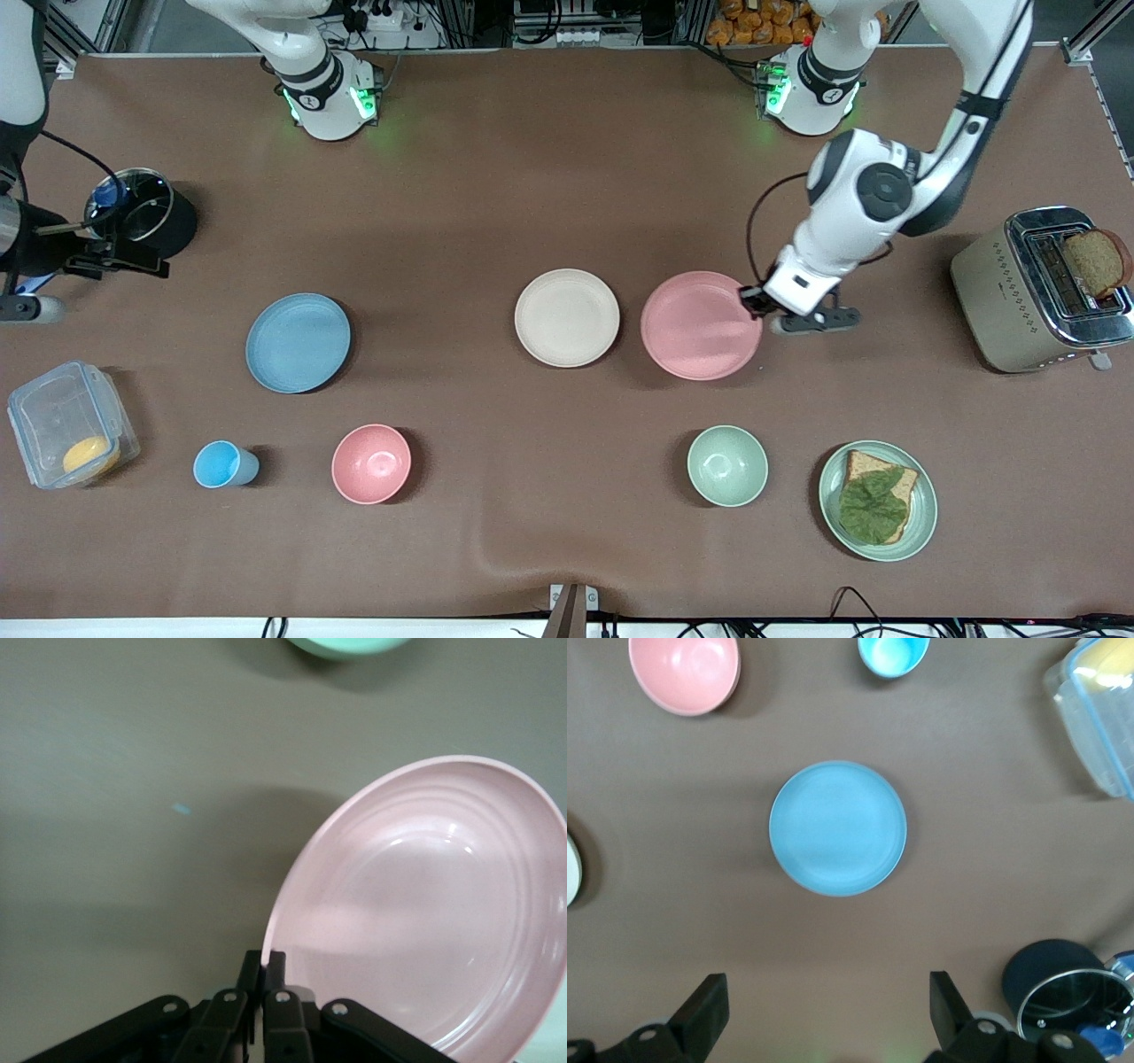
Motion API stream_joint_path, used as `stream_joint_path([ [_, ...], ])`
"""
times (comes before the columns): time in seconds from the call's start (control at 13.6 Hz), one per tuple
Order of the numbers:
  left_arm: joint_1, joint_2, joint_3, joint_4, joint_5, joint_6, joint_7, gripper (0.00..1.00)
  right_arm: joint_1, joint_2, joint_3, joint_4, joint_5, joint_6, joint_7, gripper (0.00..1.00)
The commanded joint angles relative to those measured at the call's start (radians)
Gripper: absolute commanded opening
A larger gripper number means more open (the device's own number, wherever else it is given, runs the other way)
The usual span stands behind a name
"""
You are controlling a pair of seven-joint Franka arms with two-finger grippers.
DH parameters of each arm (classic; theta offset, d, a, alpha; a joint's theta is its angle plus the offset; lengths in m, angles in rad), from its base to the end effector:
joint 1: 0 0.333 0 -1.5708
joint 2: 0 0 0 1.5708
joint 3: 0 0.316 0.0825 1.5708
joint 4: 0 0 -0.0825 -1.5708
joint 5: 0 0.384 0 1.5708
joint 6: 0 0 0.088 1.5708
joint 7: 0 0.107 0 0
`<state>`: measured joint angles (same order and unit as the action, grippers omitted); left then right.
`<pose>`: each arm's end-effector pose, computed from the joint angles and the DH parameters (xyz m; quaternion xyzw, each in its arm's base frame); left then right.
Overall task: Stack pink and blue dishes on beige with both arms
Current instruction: 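Grip the pink plate rim and carry it toward the beige plate, then lower the pink plate onto the beige plate while the right gripper reaches the blue plate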
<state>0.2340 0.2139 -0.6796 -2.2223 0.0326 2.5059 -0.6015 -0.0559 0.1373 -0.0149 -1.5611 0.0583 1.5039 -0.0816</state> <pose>0.5033 -0.2370 0.3109 0.9939 0.0746 0.0232 0.0780 0.5811 -0.0341 0.5459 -0.9949 -0.0045 0.0946 0.0354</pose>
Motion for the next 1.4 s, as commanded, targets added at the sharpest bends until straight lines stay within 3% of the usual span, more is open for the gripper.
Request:
stream_joint_path([
  [0.0, -0.111, 0.056, -0.009, 0.064, -0.004, -0.012, -0.162, 0.00, 0.007, -0.001, -0.002, 0.006, 0.011, -0.028, -0.003, 1.00],
  [0.22, -0.209, 0.149, -0.005, 0.121, 0.053, -0.002, -0.297, 0.00, -0.005, -0.001, -0.003, -0.025, 0.011, -0.045, -0.006, 1.00],
  [0.59, -0.252, 0.321, -0.005, 0.249, 0.311, -0.002, -0.558, 0.00, -0.105, -0.001, -0.007, -0.140, 0.000, -0.001, -0.073, 1.00],
  [0.88, -0.278, 0.369, -0.005, 0.297, 0.317, -0.002, -0.578, 0.00, -0.191, 0.010, -0.007, -0.325, -0.009, 0.149, -0.073, 1.00],
  [1.33, -0.312, 0.390, 0.002, 0.294, 0.331, -0.002, -0.607, 0.00, -0.203, 0.163, -0.007, -0.356, -0.009, 0.292, -0.072, 1.00],
])
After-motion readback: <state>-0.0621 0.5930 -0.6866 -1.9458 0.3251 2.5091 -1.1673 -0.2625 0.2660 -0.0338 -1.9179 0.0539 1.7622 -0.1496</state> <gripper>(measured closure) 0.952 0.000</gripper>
